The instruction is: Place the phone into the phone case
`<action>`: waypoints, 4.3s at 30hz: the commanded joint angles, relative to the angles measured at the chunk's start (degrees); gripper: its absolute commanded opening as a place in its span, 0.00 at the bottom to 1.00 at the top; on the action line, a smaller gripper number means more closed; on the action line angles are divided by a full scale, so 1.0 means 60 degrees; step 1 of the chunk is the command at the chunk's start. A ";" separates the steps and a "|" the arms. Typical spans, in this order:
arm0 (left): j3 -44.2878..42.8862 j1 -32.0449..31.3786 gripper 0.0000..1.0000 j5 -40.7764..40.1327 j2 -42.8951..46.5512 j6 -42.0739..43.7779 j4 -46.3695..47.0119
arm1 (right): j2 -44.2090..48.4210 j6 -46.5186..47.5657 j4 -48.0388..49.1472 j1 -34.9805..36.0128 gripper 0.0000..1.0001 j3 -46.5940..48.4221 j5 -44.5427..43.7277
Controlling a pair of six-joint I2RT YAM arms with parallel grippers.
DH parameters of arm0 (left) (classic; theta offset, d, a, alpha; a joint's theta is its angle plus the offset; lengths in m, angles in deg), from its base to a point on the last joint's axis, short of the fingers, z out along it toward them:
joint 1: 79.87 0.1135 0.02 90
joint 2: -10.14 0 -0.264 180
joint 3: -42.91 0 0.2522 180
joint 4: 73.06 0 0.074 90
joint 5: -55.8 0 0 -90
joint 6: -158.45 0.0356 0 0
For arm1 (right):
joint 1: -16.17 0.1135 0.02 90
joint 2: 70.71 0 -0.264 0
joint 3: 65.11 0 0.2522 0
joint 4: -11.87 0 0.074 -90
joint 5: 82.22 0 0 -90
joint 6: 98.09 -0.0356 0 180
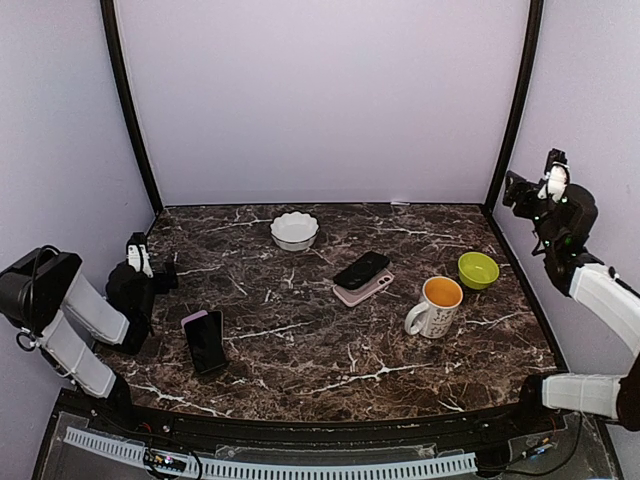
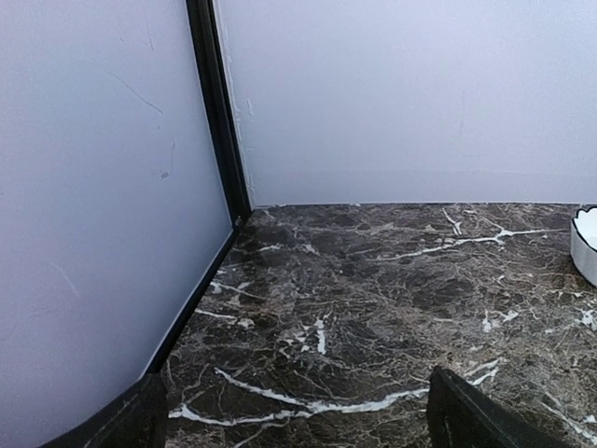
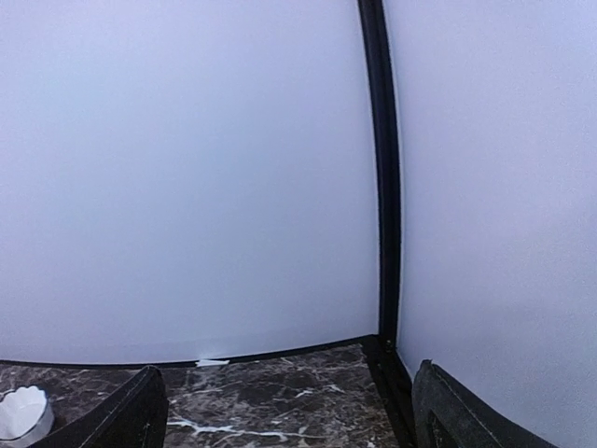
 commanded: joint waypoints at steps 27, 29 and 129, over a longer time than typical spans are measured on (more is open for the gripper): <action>-0.8170 -0.2423 0.81 0.4280 0.2819 -0.1693 -1.6383 | -0.7535 0.4002 -0.7141 0.8548 0.55 0.6750 -0.1695; -0.7909 -0.2424 0.81 0.4163 0.2937 -0.1477 -1.6181 | -0.8000 0.4273 -0.7085 0.8647 0.56 0.6884 -0.1707; -0.5663 -0.6244 0.42 0.9936 0.3260 0.0181 -1.2442 | -0.5397 0.2000 -0.8700 0.8808 0.00 0.7159 0.9064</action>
